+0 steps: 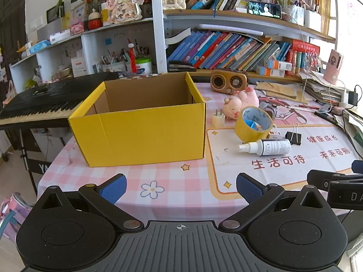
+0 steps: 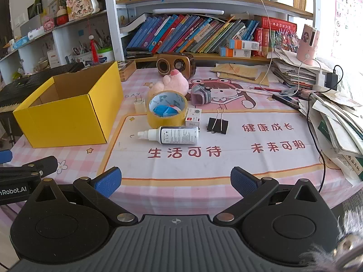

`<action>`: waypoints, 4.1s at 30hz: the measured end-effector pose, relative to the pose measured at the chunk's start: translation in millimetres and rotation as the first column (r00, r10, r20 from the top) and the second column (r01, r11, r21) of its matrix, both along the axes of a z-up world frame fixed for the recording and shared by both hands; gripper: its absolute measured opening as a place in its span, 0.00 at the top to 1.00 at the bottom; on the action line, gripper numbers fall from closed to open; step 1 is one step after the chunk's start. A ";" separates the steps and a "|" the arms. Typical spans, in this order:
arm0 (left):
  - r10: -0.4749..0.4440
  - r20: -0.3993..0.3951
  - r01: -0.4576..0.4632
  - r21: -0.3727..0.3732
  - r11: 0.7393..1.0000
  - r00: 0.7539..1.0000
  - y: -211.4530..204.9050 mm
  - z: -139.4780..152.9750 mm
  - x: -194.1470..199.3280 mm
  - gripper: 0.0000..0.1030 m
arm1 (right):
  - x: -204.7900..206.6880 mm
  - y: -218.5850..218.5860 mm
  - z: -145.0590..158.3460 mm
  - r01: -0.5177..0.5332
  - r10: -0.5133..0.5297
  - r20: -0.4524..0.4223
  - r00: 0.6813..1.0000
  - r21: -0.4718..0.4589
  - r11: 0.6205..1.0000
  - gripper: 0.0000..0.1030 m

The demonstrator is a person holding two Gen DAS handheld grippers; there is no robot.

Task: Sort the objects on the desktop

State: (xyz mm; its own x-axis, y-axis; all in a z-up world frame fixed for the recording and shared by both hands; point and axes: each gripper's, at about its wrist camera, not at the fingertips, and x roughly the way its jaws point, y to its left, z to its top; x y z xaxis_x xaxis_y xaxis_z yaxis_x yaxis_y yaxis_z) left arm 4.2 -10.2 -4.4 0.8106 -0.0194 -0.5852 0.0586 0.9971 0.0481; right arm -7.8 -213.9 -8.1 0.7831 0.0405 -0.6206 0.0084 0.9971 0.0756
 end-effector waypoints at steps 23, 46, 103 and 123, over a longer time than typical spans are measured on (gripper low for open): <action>-0.009 -0.016 0.009 -0.005 1.000 1.000 1.6 2.1 0.8 0.00 | -0.6 2.1 -5.1 0.001 -0.001 -0.009 1.000 -0.005 1.000 0.00; -0.029 -0.025 0.029 0.000 1.000 0.999 -3.9 1.9 1.5 0.00 | -2.9 -2.6 -5.7 0.011 -0.011 -0.018 1.000 0.002 1.000 0.00; -0.257 -0.192 0.252 -0.054 0.966 0.947 -133.8 -31.2 119.3 0.01 | 118.0 -132.7 -19.5 0.099 -0.095 -0.159 0.983 0.018 0.995 0.09; -0.431 -0.280 0.461 0.046 0.886 0.858 -167.6 -52.5 179.4 0.07 | 167.9 -146.5 -33.0 -0.016 0.041 -0.200 0.979 0.125 0.992 0.20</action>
